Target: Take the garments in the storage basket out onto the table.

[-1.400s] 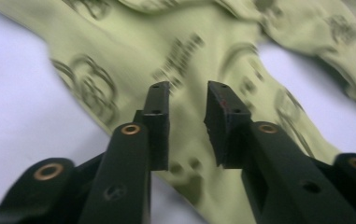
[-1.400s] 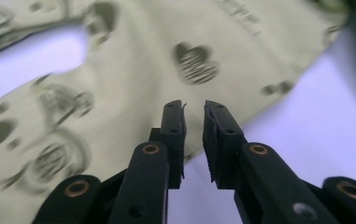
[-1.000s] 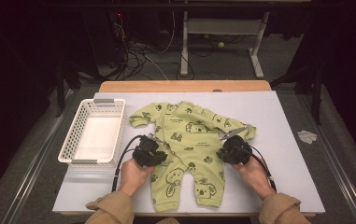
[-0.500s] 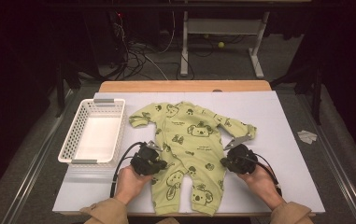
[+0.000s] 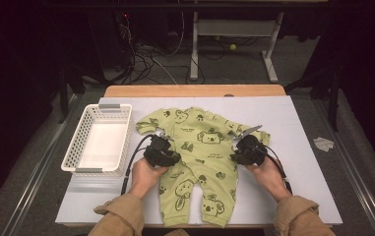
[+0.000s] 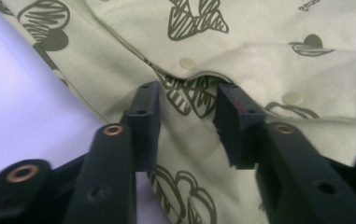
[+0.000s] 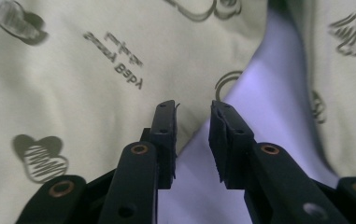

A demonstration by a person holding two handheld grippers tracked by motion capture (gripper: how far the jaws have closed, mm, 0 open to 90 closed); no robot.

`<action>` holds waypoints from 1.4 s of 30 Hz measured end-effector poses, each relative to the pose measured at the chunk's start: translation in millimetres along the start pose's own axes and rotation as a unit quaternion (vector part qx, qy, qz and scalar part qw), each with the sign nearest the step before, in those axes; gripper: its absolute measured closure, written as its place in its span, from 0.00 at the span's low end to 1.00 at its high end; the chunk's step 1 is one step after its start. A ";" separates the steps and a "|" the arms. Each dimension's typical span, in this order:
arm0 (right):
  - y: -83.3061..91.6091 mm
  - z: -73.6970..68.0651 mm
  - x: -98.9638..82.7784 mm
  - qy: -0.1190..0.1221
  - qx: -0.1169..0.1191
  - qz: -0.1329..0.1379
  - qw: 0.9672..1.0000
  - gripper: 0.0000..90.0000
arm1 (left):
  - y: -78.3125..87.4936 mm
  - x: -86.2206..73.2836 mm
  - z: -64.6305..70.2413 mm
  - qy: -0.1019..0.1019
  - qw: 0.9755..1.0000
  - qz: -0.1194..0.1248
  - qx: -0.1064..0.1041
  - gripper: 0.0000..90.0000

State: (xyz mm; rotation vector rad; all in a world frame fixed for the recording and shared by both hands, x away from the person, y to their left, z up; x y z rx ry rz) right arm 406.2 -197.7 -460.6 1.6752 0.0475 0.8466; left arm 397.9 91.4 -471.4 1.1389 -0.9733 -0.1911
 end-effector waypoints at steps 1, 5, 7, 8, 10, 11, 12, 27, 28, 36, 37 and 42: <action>-0.5 0.7 -0.2 -0.002 0.016 0.003 1.000 0.94 | 0.1 -0.1 1.1 -0.007 1.000 -0.004 0.004 0.73; 3.6 -3.0 -3.2 0.022 0.004 -0.012 1.000 1.00 | 2.8 -1.5 6.6 -0.015 1.000 -0.018 -0.018 0.93; 5.9 -2.3 -4.7 0.025 0.003 -0.019 1.000 1.00 | 2.7 -1.2 11.4 -0.028 0.999 -0.022 -0.016 0.94; 7.0 -1.9 -5.2 0.028 0.003 -0.021 0.999 1.00 | 2.8 -0.7 13.8 -0.032 0.999 -0.023 -0.021 0.94; 11.3 -1.6 -4.8 0.034 -0.002 -0.017 0.999 1.00 | 3.3 -0.4 14.9 -0.038 0.999 -0.024 -0.024 0.94; 16.3 1.0 -2.1 0.030 0.001 0.000 1.000 0.96 | 3.9 -0.3 14.0 -0.034 0.999 -0.020 -0.024 0.94; 20.6 3.8 1.1 0.017 0.003 0.013 1.000 0.93 | 4.6 -0.2 12.4 -0.031 0.999 -0.013 -0.023 0.93; -7.0 55.0 66.4 -0.067 -0.043 0.015 0.997 0.88 | 2.8 0.7 -4.1 0.002 1.000 0.003 -0.015 0.67; -12.2 53.6 66.1 -0.068 -0.043 0.006 0.997 0.85 | 2.7 0.7 -4.0 0.003 1.000 0.003 -0.015 0.66; -28.9 56.8 61.7 -0.057 -0.056 -0.026 0.996 1.00 | -0.1 2.0 -0.2 -0.005 1.000 -0.005 -0.013 0.67; -29.3 56.6 62.6 -0.049 -0.058 -0.028 0.997 1.00 | -0.2 2.4 0.5 -0.009 1.000 -0.008 -0.011 0.68; -26.7 64.4 67.9 -0.037 -0.091 -0.013 0.995 1.00 | -0.7 3.3 0.0 -0.010 1.000 -0.014 -0.018 0.78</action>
Point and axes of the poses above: each handheld gripper's, and its own axes: y roughly backward along the jaws, x roughly out of its top, z roughly to its right, the point moved 2 cm from there along -y, roughly forward along the jaws, and after that the axes turned 9 degrees about -y, right-handed, at the moved point
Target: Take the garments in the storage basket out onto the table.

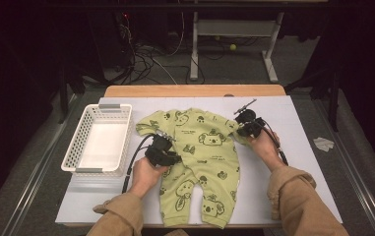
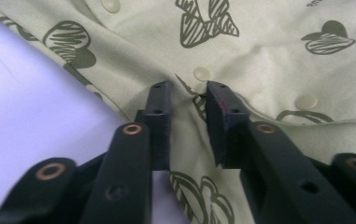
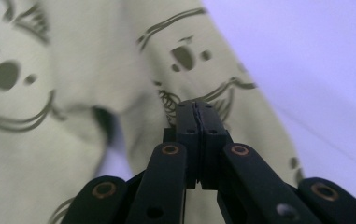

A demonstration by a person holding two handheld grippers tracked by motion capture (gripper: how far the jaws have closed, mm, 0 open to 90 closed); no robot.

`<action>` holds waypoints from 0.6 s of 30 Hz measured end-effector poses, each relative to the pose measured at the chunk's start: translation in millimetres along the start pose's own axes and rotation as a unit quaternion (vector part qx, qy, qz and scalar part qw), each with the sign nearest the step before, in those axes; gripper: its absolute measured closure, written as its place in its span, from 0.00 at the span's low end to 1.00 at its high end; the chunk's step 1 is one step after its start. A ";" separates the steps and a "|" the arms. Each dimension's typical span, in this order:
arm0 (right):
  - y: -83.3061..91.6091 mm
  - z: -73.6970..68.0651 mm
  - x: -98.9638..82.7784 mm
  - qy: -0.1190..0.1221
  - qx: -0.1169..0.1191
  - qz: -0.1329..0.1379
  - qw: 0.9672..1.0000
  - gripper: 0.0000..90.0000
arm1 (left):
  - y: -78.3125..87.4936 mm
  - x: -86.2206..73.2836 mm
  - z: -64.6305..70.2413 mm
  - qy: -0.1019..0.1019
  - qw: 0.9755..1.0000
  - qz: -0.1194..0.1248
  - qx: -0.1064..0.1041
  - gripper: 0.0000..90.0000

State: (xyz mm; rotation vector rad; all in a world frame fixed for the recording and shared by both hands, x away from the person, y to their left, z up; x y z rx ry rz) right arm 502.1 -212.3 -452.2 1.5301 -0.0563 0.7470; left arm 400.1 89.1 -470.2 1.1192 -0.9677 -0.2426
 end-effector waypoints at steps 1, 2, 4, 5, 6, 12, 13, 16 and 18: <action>1.1 7.5 2.0 -0.013 -0.005 0.011 1.000 1.00 | 0.0 0.3 -0.1 0.001 1.000 -0.002 0.000 0.80; 1.7 11.8 3.2 -0.020 -0.009 0.017 1.000 1.00 | -0.1 0.9 -0.6 0.002 1.000 -0.003 -0.001 0.81; 2.7 20.7 7.0 -0.029 -0.012 0.027 0.999 1.00 | -0.1 2.3 -1.5 0.002 1.000 -0.009 -0.002 0.83; 2.8 22.6 8.4 -0.029 -0.015 0.034 0.999 1.00 | -0.1 2.7 -1.6 0.002 1.000 -0.011 -0.002 0.84; 2.7 23.4 9.0 -0.031 -0.011 0.034 0.999 1.00 | -0.2 2.9 -1.6 0.002 1.000 -0.011 -0.002 0.85; 23.5 30.3 -2.0 -0.036 0.008 0.044 0.998 0.86 | 0.0 2.5 -2.8 0.009 1.000 -0.009 -0.007 0.91; 29.6 35.4 -4.5 -0.047 0.011 0.046 0.998 0.86 | 0.0 2.7 -2.7 0.010 1.000 -0.010 -0.008 0.91; 35.4 46.0 -14.0 -0.060 0.004 0.025 0.998 0.85 | 0.0 2.4 -2.4 0.010 1.000 -0.009 -0.007 0.91; 31.2 48.6 -18.9 -0.063 0.005 0.011 0.998 0.79 | 0.1 2.1 -2.4 0.011 1.000 -0.008 -0.008 0.91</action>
Point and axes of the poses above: each handheld gripper's, and its own axes: y roughly backward along the jaws, x roughly out of its top, z roughly to its right, the point moved 2 cm from there along -y, roughly forward along the jaws, and after that the axes turned 9 degrees about -y, right-handed, at the moved point
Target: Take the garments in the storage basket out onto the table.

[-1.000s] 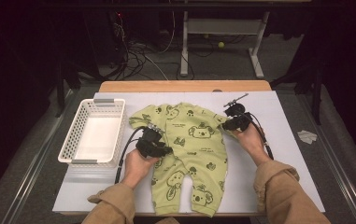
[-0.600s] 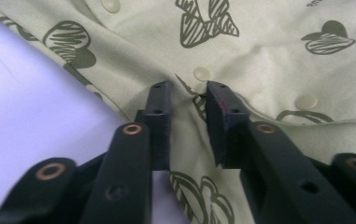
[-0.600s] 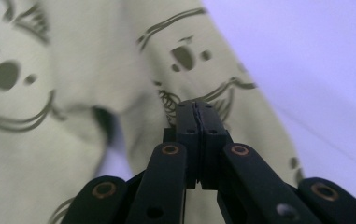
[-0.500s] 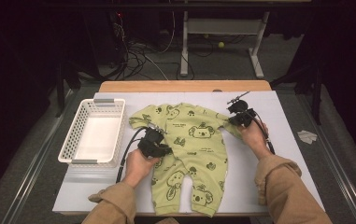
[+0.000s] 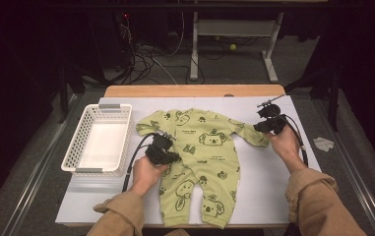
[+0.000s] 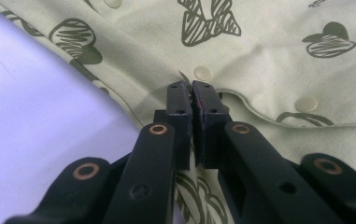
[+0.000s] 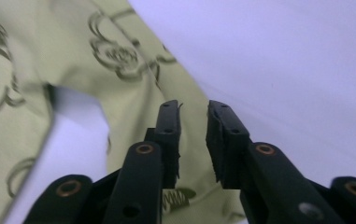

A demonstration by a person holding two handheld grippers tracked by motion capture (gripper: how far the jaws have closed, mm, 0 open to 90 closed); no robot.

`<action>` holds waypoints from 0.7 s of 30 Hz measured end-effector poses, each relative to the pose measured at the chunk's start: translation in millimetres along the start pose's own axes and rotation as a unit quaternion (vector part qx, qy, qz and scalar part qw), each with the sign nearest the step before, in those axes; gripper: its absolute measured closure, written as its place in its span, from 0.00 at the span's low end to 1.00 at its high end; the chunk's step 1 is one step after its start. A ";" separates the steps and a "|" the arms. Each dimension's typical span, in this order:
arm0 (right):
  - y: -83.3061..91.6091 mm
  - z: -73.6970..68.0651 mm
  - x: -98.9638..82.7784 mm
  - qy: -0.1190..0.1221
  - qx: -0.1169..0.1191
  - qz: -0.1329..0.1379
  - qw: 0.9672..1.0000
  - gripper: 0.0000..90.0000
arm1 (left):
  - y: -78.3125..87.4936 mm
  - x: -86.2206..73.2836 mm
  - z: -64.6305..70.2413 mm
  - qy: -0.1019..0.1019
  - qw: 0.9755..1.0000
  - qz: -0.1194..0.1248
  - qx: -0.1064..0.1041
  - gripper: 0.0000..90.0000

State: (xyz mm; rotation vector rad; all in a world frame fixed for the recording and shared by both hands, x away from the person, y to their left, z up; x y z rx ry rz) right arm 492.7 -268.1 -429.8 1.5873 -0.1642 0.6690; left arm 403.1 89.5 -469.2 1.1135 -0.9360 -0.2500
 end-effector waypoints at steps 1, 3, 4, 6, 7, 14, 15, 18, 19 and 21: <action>-4.0 0.4 -2.1 -0.001 -0.001 -0.011 1.000 0.77 | 0.0 -0.1 0.1 -0.001 1.000 0.000 0.000 0.91; -13.6 -0.7 -4.9 0.002 -0.005 -0.032 0.999 0.76 | 0.0 -0.1 -0.1 -0.003 1.000 0.001 -0.001 0.91; -20.5 -1.9 -5.8 0.004 -0.006 -0.048 0.999 0.78 | 0.2 -0.1 -0.6 -0.003 1.000 0.001 -0.003 0.92; -24.8 -3.4 -3.8 0.008 0.001 -0.045 0.999 0.95 | 0.3 -0.4 -1.9 -0.003 1.000 0.003 -0.008 0.92; -25.4 -4.9 -1.6 0.018 -0.007 -0.049 0.999 0.99 | 0.4 -0.5 -2.4 -0.003 1.000 0.003 -0.010 0.92; -16.9 6.8 13.6 0.009 -0.062 0.026 0.998 1.00 | 0.1 0.5 -0.8 -0.007 1.000 0.010 -0.015 0.92; -13.1 9.7 16.9 0.002 -0.067 0.041 0.997 1.00 | -0.2 0.8 -0.9 -0.008 1.000 0.011 -0.017 0.92; -9.2 19.0 23.3 -0.022 -0.059 0.061 0.996 1.00 | -1.0 1.0 -2.5 -0.001 1.000 0.016 -0.026 0.92; -13.5 19.7 22.5 -0.023 -0.058 0.052 0.997 0.99 | -1.0 0.9 -2.7 0.000 1.000 0.016 -0.026 0.92; -17.7 17.0 19.5 -0.023 -0.059 0.046 0.997 0.93 | -0.6 0.6 -2.2 -0.002 1.000 0.016 -0.025 0.92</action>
Point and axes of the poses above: each handheld gripper's, and its own axes: y roughly backward along the jaws, x roughly out of its top, z roughly to its right, the point moved 2 cm from there along -y, roughly forward along the jaws, and after that the axes turned 9 degrees about -y, right-handed, at the moved point
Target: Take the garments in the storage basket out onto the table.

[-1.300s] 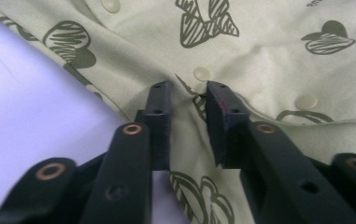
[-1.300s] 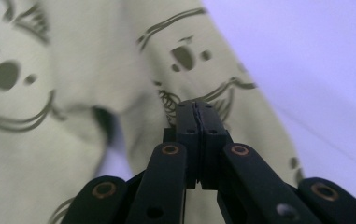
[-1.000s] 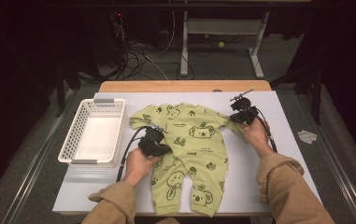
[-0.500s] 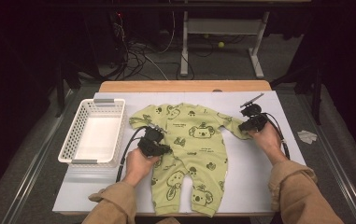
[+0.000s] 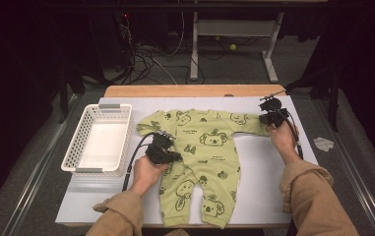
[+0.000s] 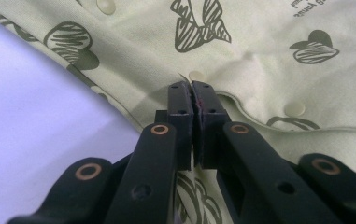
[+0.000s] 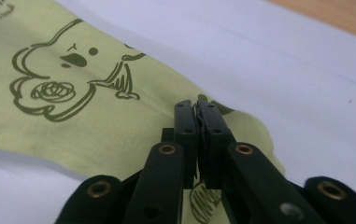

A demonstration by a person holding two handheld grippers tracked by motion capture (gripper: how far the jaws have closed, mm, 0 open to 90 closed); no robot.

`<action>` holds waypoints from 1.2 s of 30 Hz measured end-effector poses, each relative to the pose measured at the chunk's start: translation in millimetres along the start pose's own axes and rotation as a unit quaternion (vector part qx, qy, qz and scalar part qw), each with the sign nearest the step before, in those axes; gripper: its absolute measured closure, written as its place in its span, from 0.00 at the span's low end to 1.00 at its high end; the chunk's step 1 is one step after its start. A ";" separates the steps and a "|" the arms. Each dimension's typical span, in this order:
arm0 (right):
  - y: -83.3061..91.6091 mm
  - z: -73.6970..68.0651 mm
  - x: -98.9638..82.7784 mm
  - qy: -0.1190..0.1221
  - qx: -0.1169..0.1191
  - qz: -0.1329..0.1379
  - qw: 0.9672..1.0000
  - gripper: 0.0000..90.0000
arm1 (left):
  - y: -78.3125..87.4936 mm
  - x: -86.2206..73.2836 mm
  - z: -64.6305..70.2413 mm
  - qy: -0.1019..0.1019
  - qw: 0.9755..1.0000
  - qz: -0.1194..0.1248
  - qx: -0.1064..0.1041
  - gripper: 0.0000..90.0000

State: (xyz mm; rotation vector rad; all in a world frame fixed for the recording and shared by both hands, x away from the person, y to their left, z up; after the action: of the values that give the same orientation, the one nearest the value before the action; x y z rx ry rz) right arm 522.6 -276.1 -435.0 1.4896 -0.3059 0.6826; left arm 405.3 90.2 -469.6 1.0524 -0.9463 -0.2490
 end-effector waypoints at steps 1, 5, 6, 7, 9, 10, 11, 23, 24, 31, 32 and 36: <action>1.1 -3.7 -1.5 -0.004 0.013 0.006 1.000 0.89 | 0.0 0.0 0.3 -0.001 1.000 0.000 0.002 0.92; 15.1 -32.3 -4.2 0.028 0.068 0.015 0.997 0.86 | 0.4 0.2 0.3 -0.002 1.000 0.000 0.002 0.92; 18.9 -42.4 -5.7 0.040 0.085 0.010 0.996 0.86 | 0.7 0.2 0.5 -0.002 1.000 -0.001 0.003 0.92; 22.2 -52.8 -7.6 0.053 0.099 0.006 0.994 0.86 | 0.9 0.1 0.7 -0.002 1.000 0.000 0.004 0.92; 23.6 -73.4 -12.6 0.074 0.123 -0.018 0.989 0.84 | 1.2 0.1 1.4 -0.004 1.000 0.000 0.007 0.92; 23.0 -81.0 -15.3 0.077 0.130 -0.025 0.988 0.82 | 1.2 0.2 2.0 -0.004 1.000 0.000 0.008 0.92; 21.7 -87.6 -17.6 0.083 0.135 -0.029 0.987 0.79 | 1.3 0.3 2.2 -0.005 1.000 0.000 0.009 0.92; 3.9 -101.1 -21.9 0.119 0.086 -0.041 0.988 1.00 | -0.1 6.2 5.2 -0.012 1.000 0.008 0.006 0.92; 4.8 -99.1 -21.2 0.119 0.081 -0.038 0.989 1.00 | -1.1 8.5 6.8 -0.014 1.000 0.009 0.004 0.92; 3.0 -81.8 -16.2 0.111 0.049 -0.030 0.992 1.00 | -12.3 22.2 16.7 -0.029 1.000 0.007 -0.006 0.92; 1.7 -79.8 -16.4 0.110 0.046 -0.033 0.992 1.00 | -14.2 24.1 17.9 -0.032 0.999 0.005 -0.008 0.92; -1.7 -76.7 -18.5 0.095 0.054 -0.041 0.993 0.93 | -11.1 24.4 16.4 -0.030 0.999 0.011 -0.012 0.91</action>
State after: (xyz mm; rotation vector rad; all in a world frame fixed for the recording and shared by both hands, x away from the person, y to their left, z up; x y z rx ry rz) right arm 492.4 -205.6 -453.9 1.5173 -0.0627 0.7773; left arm 410.1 59.9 -462.9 1.0155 -1.0072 -0.2743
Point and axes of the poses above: each handheld gripper's, and its own axes: y roughly backward along the jaws, x roughly out of its top, z roughly to its right, the point moved 2 cm from there along -y, roughly forward along the jaws, and after that the axes turned 9 degrees about -y, right-handed, at the moved point
